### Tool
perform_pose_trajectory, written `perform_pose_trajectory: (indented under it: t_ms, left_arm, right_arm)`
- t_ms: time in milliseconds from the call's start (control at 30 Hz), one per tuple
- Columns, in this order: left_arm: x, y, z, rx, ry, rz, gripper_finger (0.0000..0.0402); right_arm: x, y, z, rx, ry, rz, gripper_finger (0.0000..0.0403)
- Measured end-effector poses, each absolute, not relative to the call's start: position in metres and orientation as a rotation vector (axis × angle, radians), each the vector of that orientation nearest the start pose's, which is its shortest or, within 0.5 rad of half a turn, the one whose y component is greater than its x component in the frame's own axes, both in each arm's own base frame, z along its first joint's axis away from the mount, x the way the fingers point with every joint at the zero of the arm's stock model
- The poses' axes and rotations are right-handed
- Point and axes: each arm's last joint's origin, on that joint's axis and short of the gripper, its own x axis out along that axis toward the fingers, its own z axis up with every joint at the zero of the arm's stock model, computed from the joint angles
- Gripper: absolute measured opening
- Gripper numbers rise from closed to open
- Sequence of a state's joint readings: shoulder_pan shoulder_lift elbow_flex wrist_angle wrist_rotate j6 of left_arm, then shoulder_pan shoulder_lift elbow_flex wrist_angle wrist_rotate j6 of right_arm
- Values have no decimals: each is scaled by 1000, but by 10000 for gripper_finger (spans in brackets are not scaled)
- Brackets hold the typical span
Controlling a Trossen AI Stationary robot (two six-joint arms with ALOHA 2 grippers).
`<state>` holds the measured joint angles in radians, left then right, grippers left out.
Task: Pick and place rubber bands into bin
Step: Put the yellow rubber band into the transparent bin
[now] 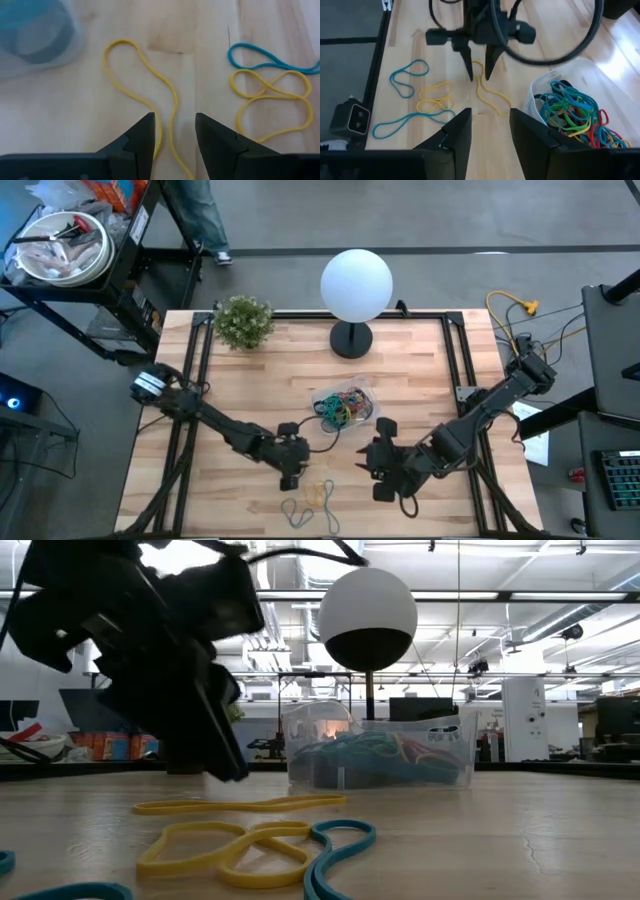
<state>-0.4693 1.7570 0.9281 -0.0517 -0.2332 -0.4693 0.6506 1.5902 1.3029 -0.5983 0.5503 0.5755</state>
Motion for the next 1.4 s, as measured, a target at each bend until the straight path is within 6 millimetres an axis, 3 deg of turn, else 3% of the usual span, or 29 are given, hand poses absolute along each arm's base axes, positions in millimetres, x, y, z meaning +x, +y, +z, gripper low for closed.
perform_pose_trajectory:
  t_ms: [500, 600, 900, 1167, 1400]
  left_arm:
    - [324, -144, 140, -103, 1099, -9, 123]
    - [324, -145, 142, -101, 1111, -8, 107]
    - [322, -142, 143, -146, 1201, -23, 6]
    - [321, -141, 144, -172, 1235, -12, 1]
    - [320, -142, 163, -179, 1216, -18, 0]
  right_arm:
    - [273, 194, 283, 55, 725, -112, 128]
    - [273, 194, 283, 51, 731, -114, 127]
    - [272, 193, 282, 47, 739, -122, 127]
    - [272, 193, 282, 43, 742, -122, 127]
    - [272, 193, 281, 43, 745, -125, 127]
